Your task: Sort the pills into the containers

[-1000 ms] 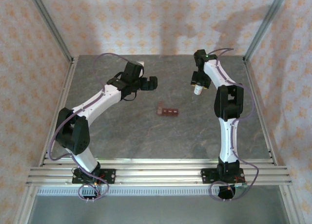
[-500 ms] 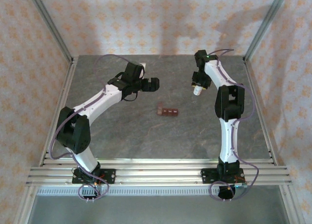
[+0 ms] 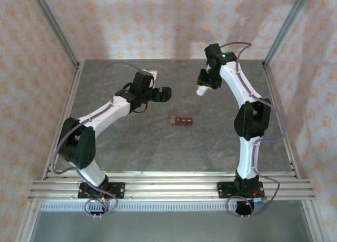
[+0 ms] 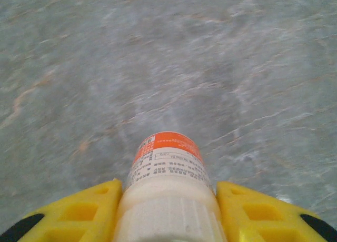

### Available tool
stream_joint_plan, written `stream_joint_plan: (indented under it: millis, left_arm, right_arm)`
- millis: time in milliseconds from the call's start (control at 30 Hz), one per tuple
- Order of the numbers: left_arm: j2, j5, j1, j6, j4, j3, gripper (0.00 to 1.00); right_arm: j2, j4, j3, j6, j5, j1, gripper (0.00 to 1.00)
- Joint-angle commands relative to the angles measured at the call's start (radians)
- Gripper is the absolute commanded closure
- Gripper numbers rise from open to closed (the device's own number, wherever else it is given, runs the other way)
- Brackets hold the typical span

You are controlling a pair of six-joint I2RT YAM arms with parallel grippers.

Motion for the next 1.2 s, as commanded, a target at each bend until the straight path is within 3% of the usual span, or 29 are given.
stream_joint_plan:
  millis: [0,133,333,500,733,967,1167]
  left_arm:
    - [-0.049,0.033,0.011,0.083,0.142,-0.029,0.0]
    - [-0.037,0.079,0.011,0.174,0.186,-0.043,0.0]
    - [-0.036,0.167,0.012,0.291,0.447,-0.176,0.0]
    - [-0.036,0.219,0.012,0.279,0.753,-0.32,0.0]
    - [-0.022,0.31,0.007,0.259,0.969,-0.412,0.0]
    - [-0.025,0.385,0.005,0.335,0.94,-0.425,0.01]
    - [-0.027,0.404,0.005,0.35,0.924,-0.422,0.07]
  right_arm:
    - [-0.043,-0.079,0.066,-0.029,-0.088,0.014,0.65]
    - [-0.029,-0.109,0.134,-0.037,-0.184,0.02,0.66]
    - [0.032,-0.155,0.262,-0.036,-0.3,0.034,0.66]
    - [0.043,-0.196,0.296,-0.077,-0.363,0.055,0.67]
    - [0.025,-0.206,0.232,-0.141,-0.409,0.099,0.67]
    - [0.051,-0.189,0.211,-0.157,-0.452,0.133,0.68]
    - [0.053,-0.177,0.21,-0.156,-0.498,0.148,0.68]
